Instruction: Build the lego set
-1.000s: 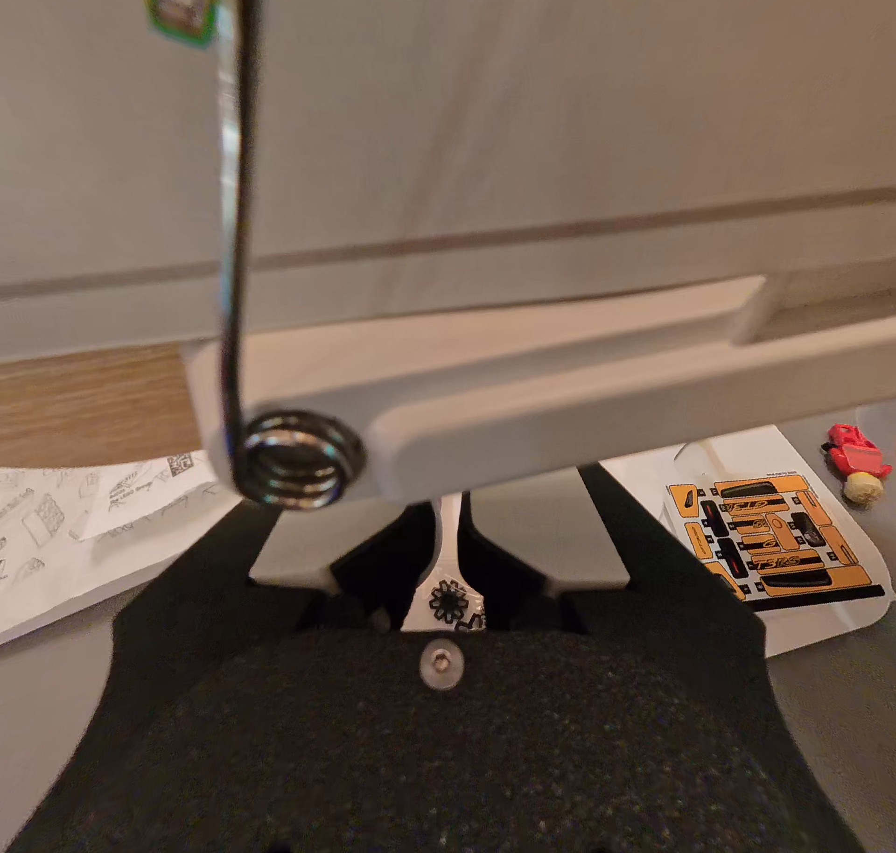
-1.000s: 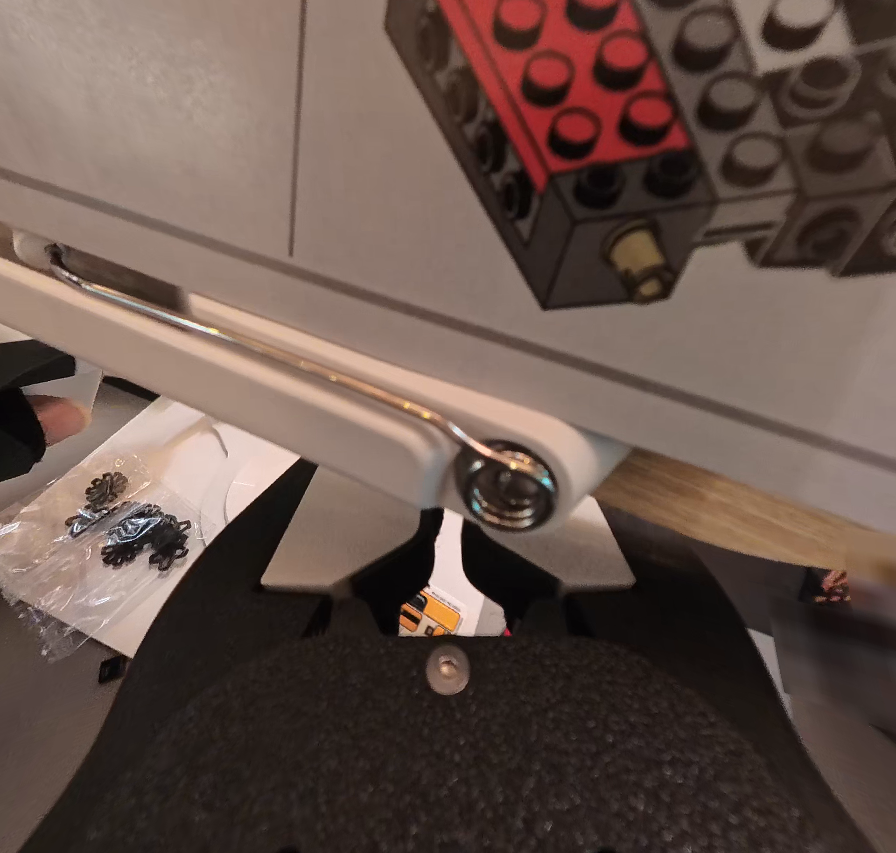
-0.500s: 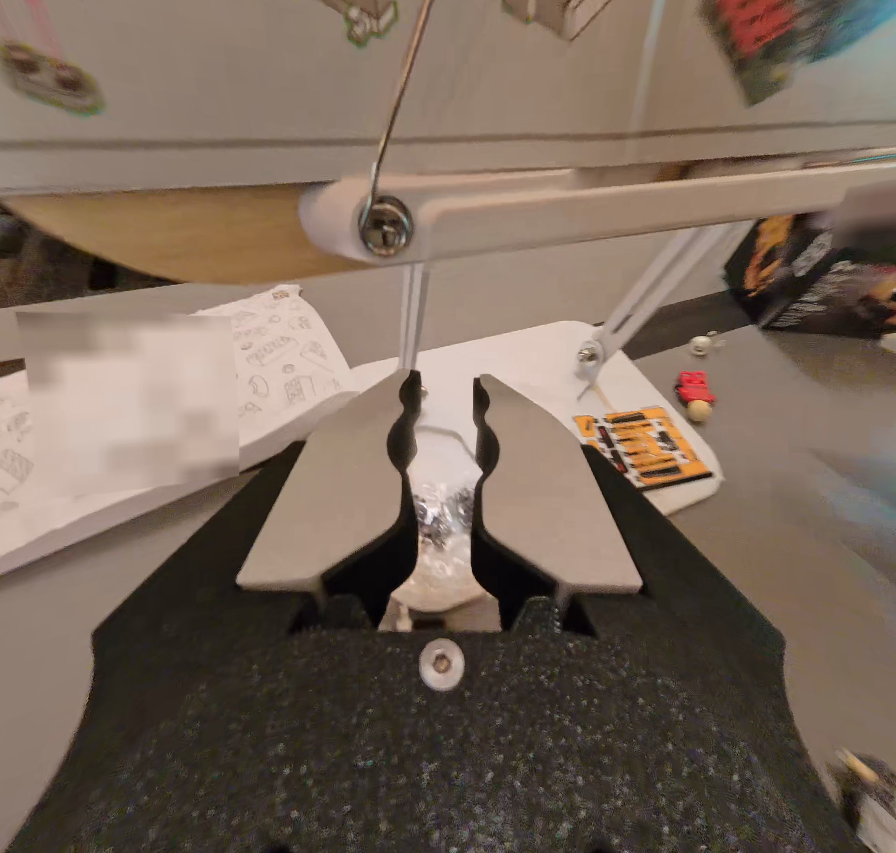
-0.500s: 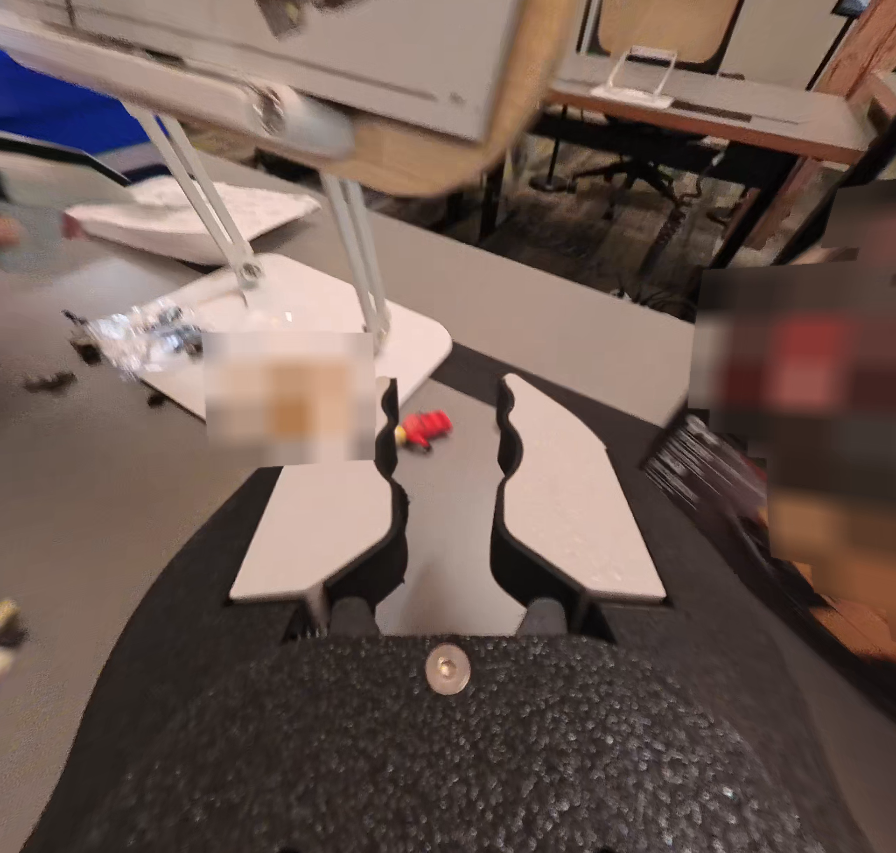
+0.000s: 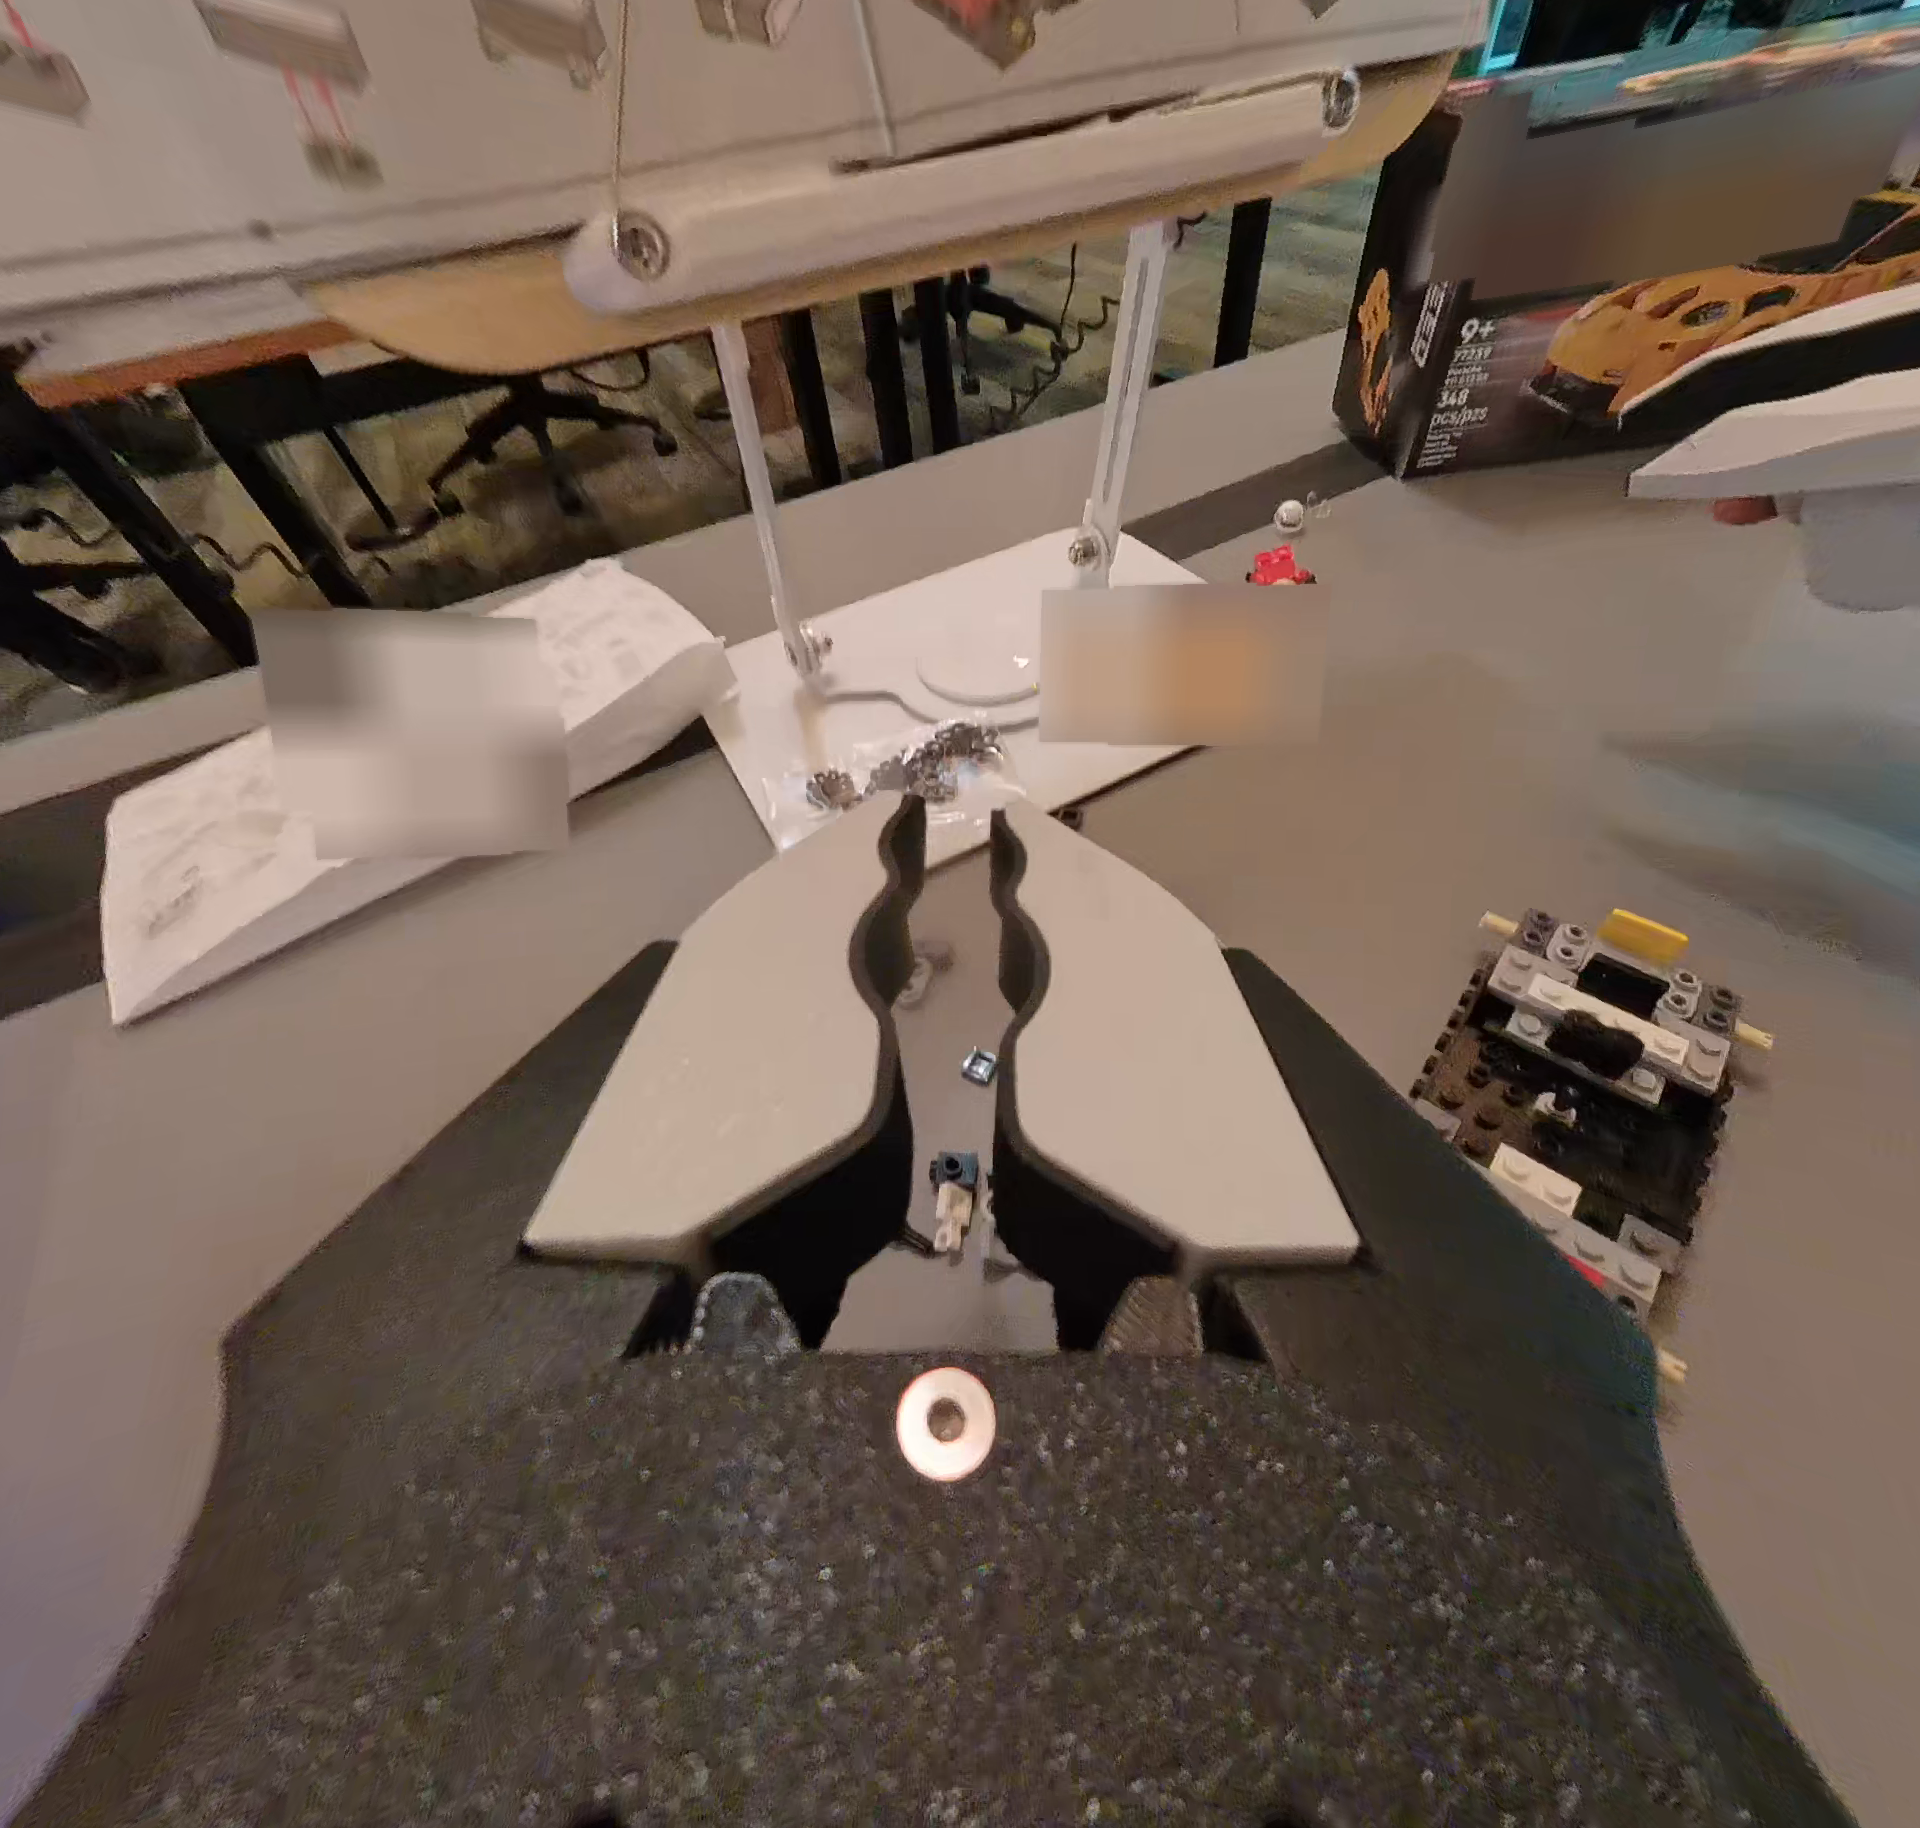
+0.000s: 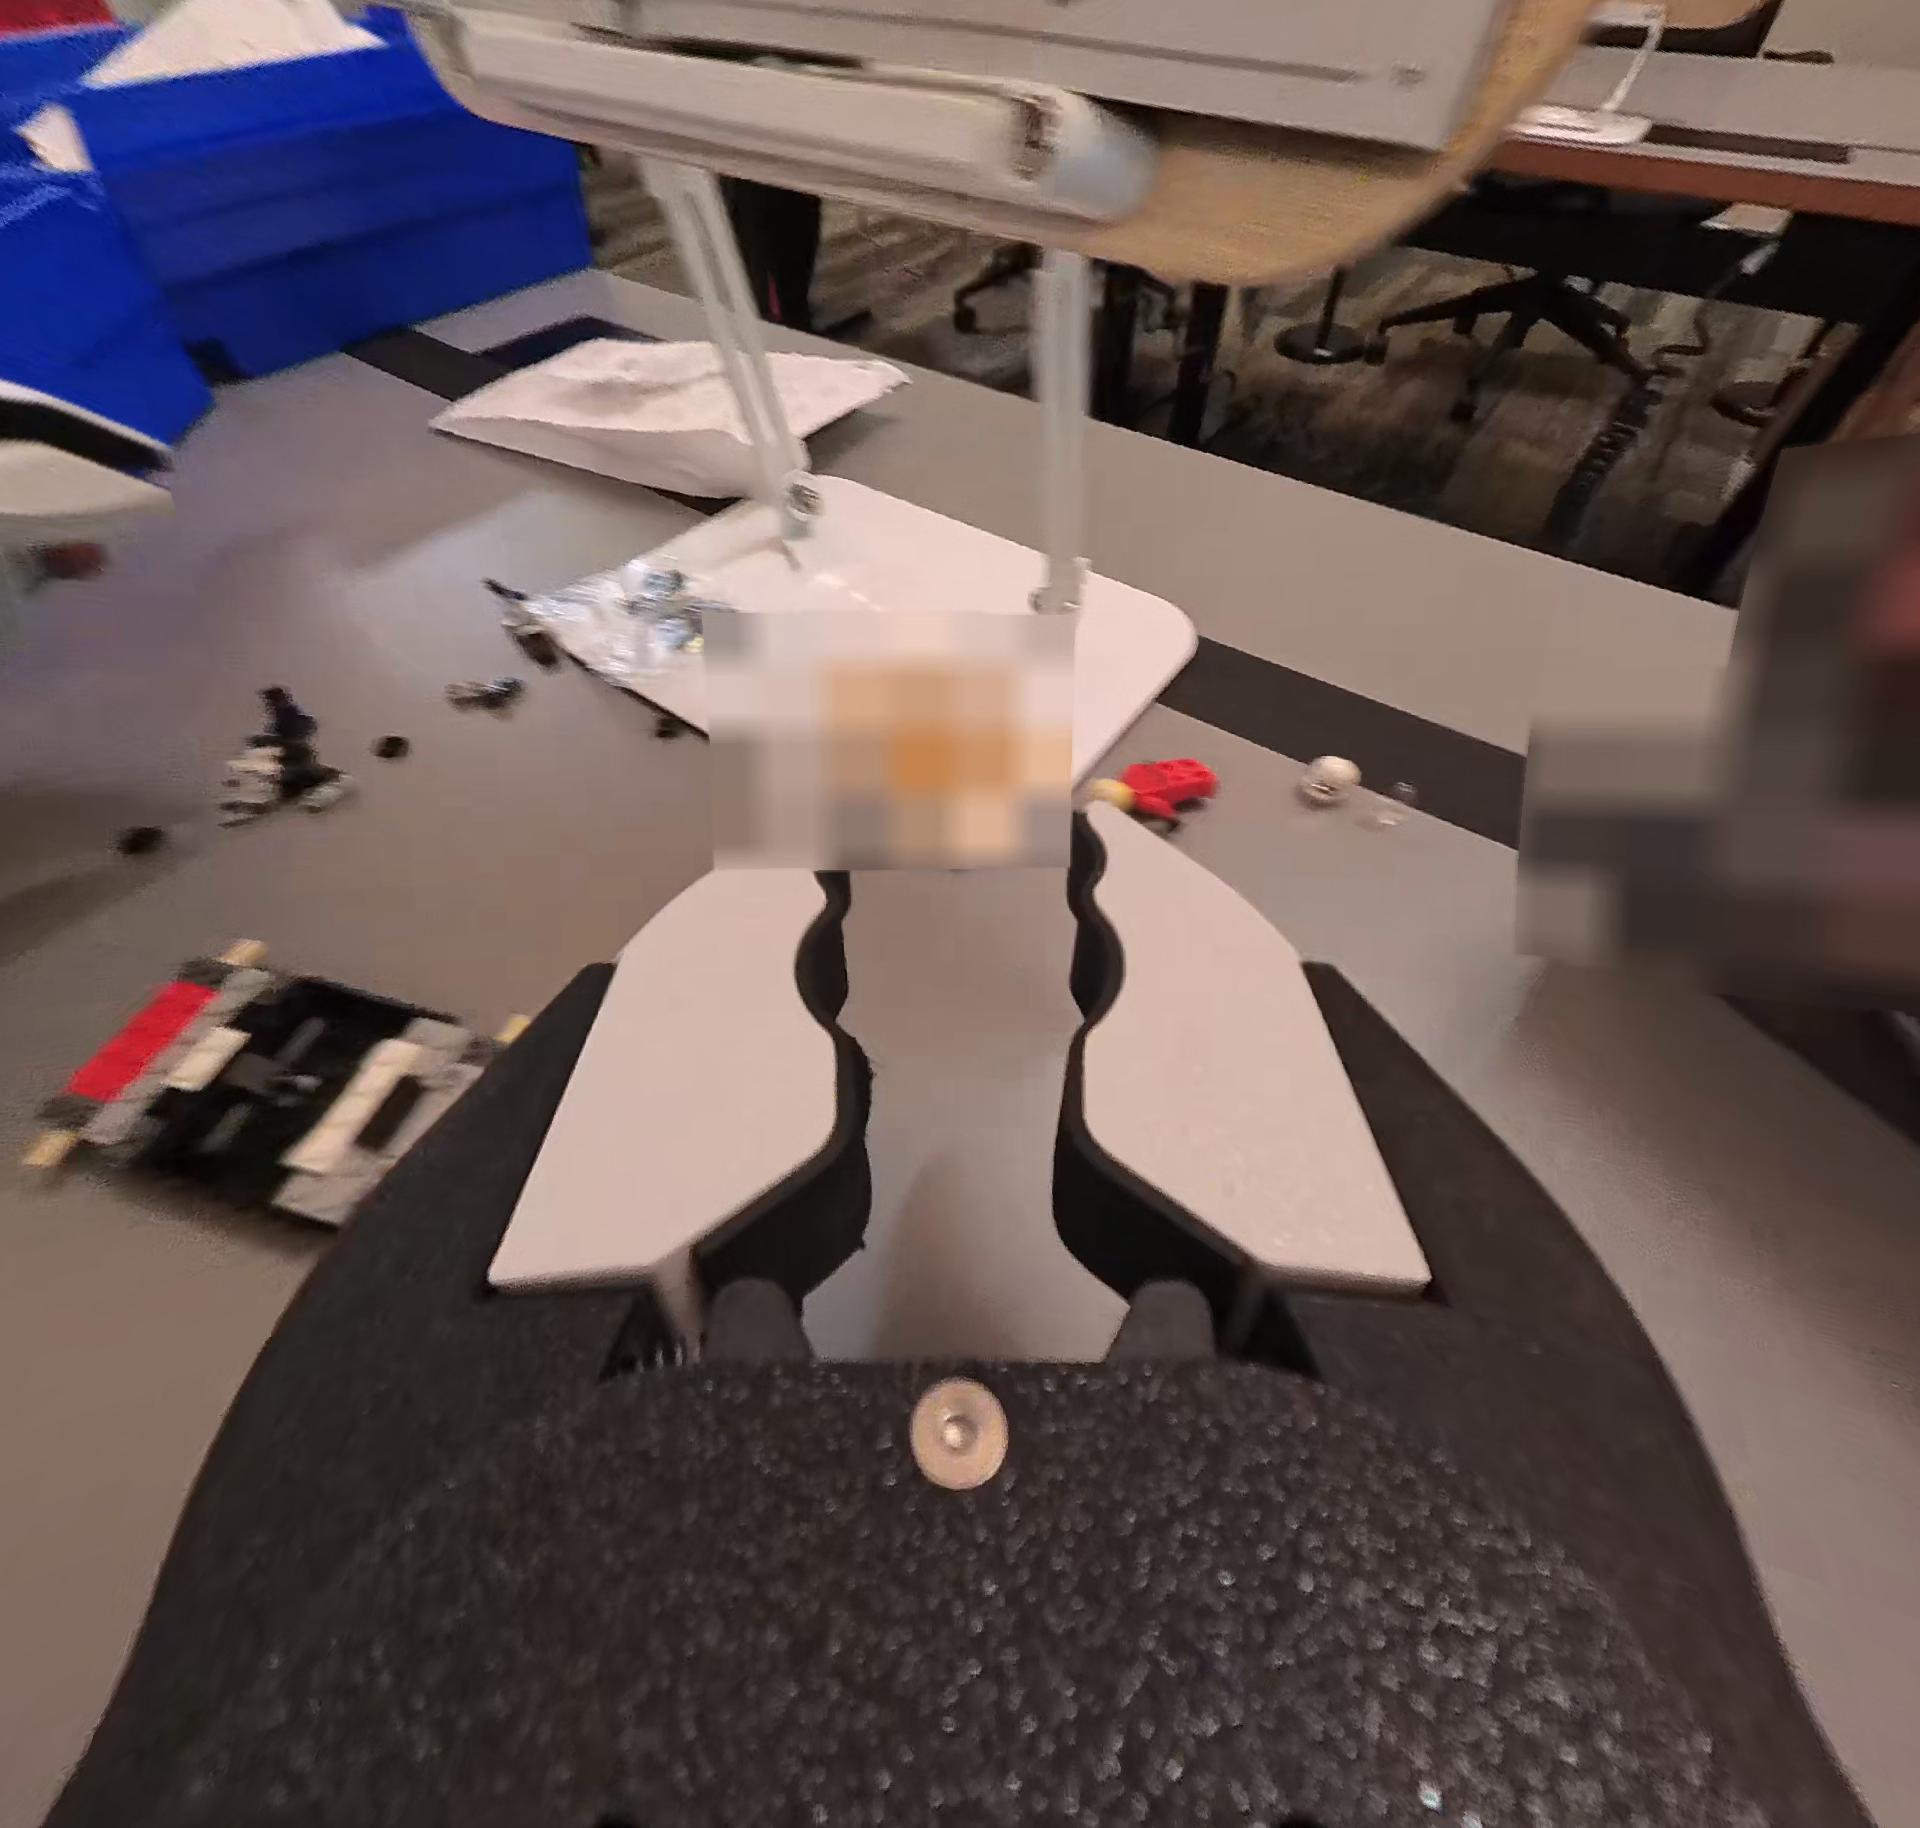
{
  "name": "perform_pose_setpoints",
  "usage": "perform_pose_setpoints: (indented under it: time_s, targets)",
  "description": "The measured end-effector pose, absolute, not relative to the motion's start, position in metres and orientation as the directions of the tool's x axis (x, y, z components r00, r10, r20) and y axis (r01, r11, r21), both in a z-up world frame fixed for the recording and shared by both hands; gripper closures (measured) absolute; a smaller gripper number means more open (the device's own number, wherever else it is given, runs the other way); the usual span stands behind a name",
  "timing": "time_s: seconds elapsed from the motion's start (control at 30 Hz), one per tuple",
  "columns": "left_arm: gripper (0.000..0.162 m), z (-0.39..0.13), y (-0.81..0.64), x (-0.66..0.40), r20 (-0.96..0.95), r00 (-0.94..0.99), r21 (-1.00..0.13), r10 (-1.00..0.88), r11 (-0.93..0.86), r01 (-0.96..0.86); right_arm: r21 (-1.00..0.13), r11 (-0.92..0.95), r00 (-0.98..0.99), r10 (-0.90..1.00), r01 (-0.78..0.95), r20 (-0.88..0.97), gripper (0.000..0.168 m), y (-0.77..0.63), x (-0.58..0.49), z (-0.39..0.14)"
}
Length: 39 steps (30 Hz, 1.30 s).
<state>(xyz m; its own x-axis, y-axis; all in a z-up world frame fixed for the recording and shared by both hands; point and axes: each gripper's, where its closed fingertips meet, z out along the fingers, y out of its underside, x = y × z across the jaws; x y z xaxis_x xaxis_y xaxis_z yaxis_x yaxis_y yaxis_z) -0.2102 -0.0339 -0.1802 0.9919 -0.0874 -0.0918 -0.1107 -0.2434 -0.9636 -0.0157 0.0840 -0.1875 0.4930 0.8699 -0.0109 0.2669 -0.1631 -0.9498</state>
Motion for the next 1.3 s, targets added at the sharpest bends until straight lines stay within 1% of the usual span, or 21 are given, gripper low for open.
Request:
perform_pose_setpoints:
  time_s: [0.1, 0.23, 0.27, 0.43, 0.5, 0.57, 0.67, 0.77, 0.9, 1.0, 1.07, 1.2, 1.27, 1.3]
  targets:
    - [0.152, -0.185, -0.033, -0.219, -0.093, 0.992, -0.962, -0.083, -0.248, -0.111, -0.96, -0.133, 0.468, 0.884, 0.247, -0.002, 0.129, 0.06, -0.036, -0.19]
    - [0.152, -0.189, -0.034, -0.237, -0.221, 0.975, -0.944, -0.039, -0.244, -0.223, -0.964, 0.008, 0.401, 0.909, 0.267, 0.118, 0.129, 0.044, -0.048, -0.199]
    - [0.151, -0.19, -0.035, -0.239, -0.231, 0.972, -0.94, -0.034, -0.25, -0.232, -0.967, 0.016, 0.389, 0.914, 0.256, 0.118, 0.129, 0.041, -0.048, -0.199]
    - [0.151, -0.197, -0.036, -0.242, -0.233, 0.971, -0.932, -0.045, -0.276, -0.236, -0.98, -0.01, 0.42, 0.904, 0.2, 0.077, 0.131, 0.045, -0.042, -0.19]
    - [0.15, -0.203, -0.035, -0.243, -0.206, 0.977, -0.932, -0.051, -0.292, -0.212, -0.982, -0.007, 0.43, 0.9, 0.188, 0.076, 0.132, 0.044, -0.036, -0.188]
    - [0.15, -0.212, -0.034, -0.243, -0.16, 0.985, -0.932, -0.058, -0.319, -0.171, -0.989, 0.002, 0.447, 0.892, 0.15, 0.07, 0.136, 0.043, -0.029, -0.183]
    - [0.149, -0.221, -0.032, -0.245, -0.126, 0.99, -0.921, -0.065, -0.364, -0.141, -0.991, -0.055, 0.436, 0.9, 0.126, 0.005, 0.136, 0.044, -0.03, -0.183]
    - [0.148, -0.218, -0.032, -0.248, -0.115, 0.991, -0.919, -0.065, -0.371, -0.131, -0.989, -0.073, 0.441, 0.897, 0.129, -0.009, 0.136, 0.046, -0.029, -0.185]
    - [0.147, -0.225, -0.033, -0.245, -0.141, 0.985, -0.896, -0.1, -0.411, -0.17, -0.987, -0.052, 0.421, 0.907, 0.152, 0.017, 0.136, 0.041, -0.034, -0.183]
    - [0.142, -0.232, -0.028, -0.245, -0.198, 0.973, -0.866, -0.119, -0.444, -0.23, -0.984, -0.017, 0.411, 0.91, 0.176, 0.058, 0.137, 0.039, -0.037, -0.182]
    - [0.141, -0.238, -0.02, -0.245, -0.19, 0.972, -0.845, -0.142, -0.48, -0.235, -0.983, -0.024, 0.415, 0.908, 0.181, 0.054, 0.138, 0.04, -0.036, -0.184]
    - [0.143, -0.251, -0.003, -0.247, -0.06, 0.981, -0.761, -0.184, -0.628, -0.164, -0.979, -0.053, 0.423, 0.906, 0.195, 0.035, 0.139, 0.043, -0.035, -0.191]
    - [0.138, -0.26, 0.003, -0.252, -0.001, 0.985, -0.692, -0.173, -0.711, -0.126, -0.978, -0.068, 0.418, 0.908, 0.196, 0.02, 0.14, 0.043, -0.035, -0.193]
    - [0.138, -0.261, 0.008, -0.257, 0.014, 0.988, -0.679, -0.157, -0.727, -0.105, -0.977, -0.076, 0.414, 0.91, 0.199, 0.013, 0.14, 0.043, -0.036, -0.194]
